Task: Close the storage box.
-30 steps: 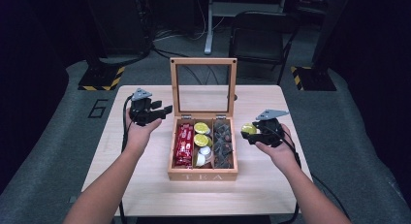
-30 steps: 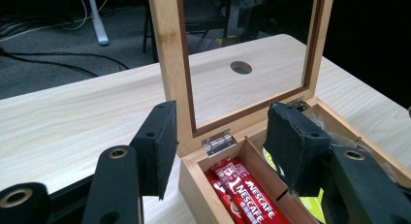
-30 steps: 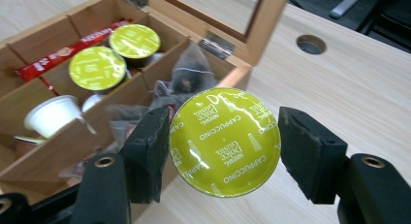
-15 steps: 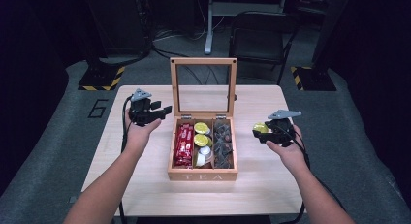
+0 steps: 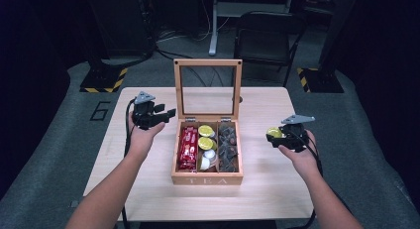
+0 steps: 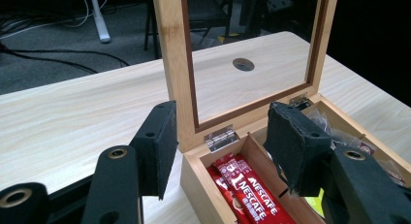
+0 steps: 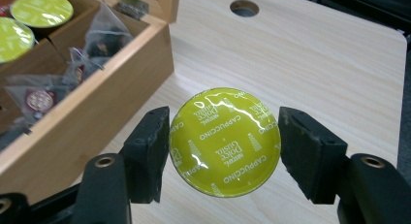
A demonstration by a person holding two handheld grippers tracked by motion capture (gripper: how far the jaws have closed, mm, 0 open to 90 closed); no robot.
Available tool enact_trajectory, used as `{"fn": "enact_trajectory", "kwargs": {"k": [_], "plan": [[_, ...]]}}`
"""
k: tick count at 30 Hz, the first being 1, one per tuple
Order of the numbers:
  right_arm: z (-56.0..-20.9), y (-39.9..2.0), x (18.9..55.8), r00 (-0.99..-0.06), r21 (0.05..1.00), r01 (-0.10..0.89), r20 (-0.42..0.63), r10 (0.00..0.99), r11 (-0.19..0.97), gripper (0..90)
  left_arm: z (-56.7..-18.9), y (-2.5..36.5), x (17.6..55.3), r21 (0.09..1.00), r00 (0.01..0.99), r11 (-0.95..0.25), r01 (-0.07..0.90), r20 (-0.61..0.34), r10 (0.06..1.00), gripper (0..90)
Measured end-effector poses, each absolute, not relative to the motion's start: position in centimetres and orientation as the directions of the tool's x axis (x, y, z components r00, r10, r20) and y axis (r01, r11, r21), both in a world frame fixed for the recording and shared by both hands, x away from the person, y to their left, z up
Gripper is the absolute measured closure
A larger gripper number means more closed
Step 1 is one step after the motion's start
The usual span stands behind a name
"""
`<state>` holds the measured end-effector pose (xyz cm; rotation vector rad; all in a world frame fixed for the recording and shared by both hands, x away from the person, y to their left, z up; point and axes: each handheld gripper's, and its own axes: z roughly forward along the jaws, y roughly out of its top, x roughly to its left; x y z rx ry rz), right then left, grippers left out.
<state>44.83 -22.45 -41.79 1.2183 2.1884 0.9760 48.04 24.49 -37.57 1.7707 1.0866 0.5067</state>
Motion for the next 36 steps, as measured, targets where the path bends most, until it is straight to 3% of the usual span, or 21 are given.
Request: {"fn": "enact_trajectory", "kwargs": {"k": [36], "plan": [[-47.7, -24.6, 44.9, -0.364, 0.715, 0.647, -0.014, 0.931, 0.264, 37.1, -37.9, 24.6, 48.0, 0.880, 0.518, -0.148, 0.451, -0.124, 0.846, 44.9]]}}
